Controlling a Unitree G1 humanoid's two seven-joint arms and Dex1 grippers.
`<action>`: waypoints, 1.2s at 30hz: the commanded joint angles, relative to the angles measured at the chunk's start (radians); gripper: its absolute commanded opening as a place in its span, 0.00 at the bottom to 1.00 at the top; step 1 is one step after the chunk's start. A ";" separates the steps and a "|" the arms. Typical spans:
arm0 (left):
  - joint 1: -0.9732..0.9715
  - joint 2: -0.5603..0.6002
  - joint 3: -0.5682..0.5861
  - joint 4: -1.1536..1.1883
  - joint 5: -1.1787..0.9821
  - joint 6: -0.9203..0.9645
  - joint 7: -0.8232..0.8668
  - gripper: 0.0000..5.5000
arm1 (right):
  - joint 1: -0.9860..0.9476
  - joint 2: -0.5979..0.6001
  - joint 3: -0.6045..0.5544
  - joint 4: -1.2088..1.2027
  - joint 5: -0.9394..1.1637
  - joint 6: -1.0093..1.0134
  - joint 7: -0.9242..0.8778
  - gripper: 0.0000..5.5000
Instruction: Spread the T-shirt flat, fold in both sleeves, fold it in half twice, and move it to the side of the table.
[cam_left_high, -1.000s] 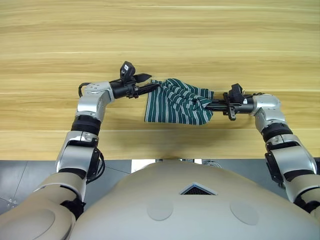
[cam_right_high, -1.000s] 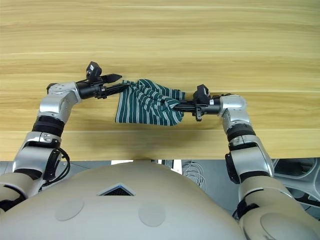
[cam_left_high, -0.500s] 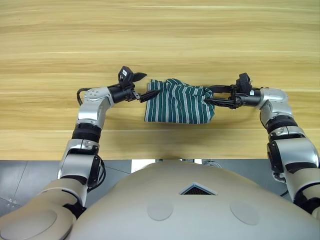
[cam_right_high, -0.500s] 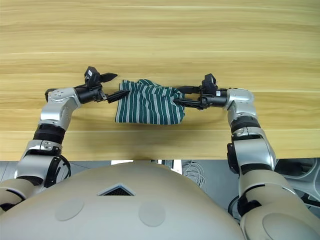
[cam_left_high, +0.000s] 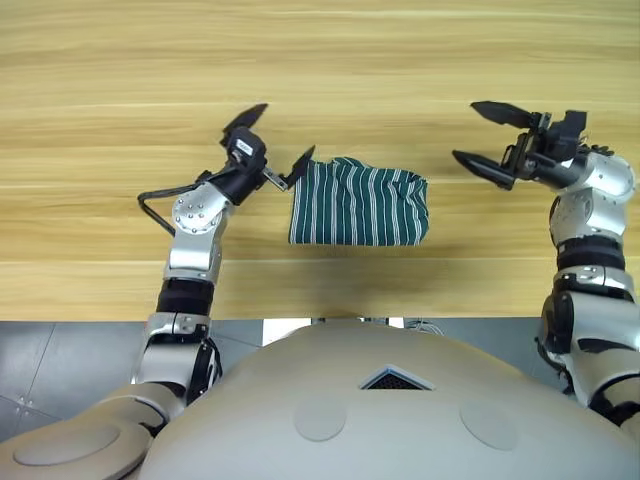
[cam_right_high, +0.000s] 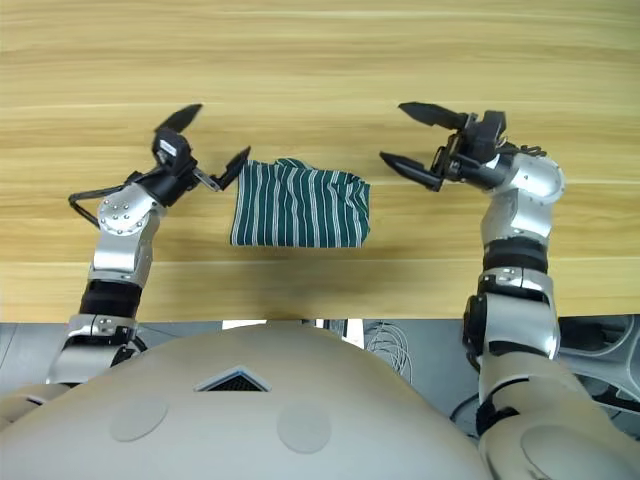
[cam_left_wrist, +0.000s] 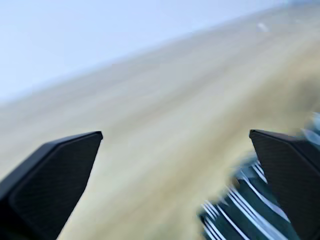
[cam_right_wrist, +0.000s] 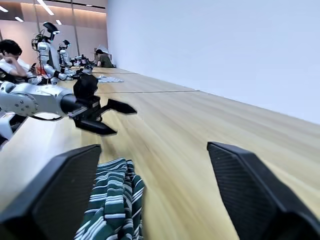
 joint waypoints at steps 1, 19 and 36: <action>0.071 -0.042 0.134 -0.112 -0.080 -0.077 0.119 0.98 | 0.079 0.062 0.114 -0.241 -0.070 0.034 -0.083 0.56; 0.100 -0.057 0.243 -0.192 -0.180 -0.106 0.192 0.98 | -0.143 0.186 0.423 0.332 -0.624 0.010 -0.554 0.55; 0.119 -0.058 0.257 -0.205 -0.197 -0.125 0.181 0.98 | -0.301 0.099 0.223 0.732 -0.591 0.053 -0.958 0.55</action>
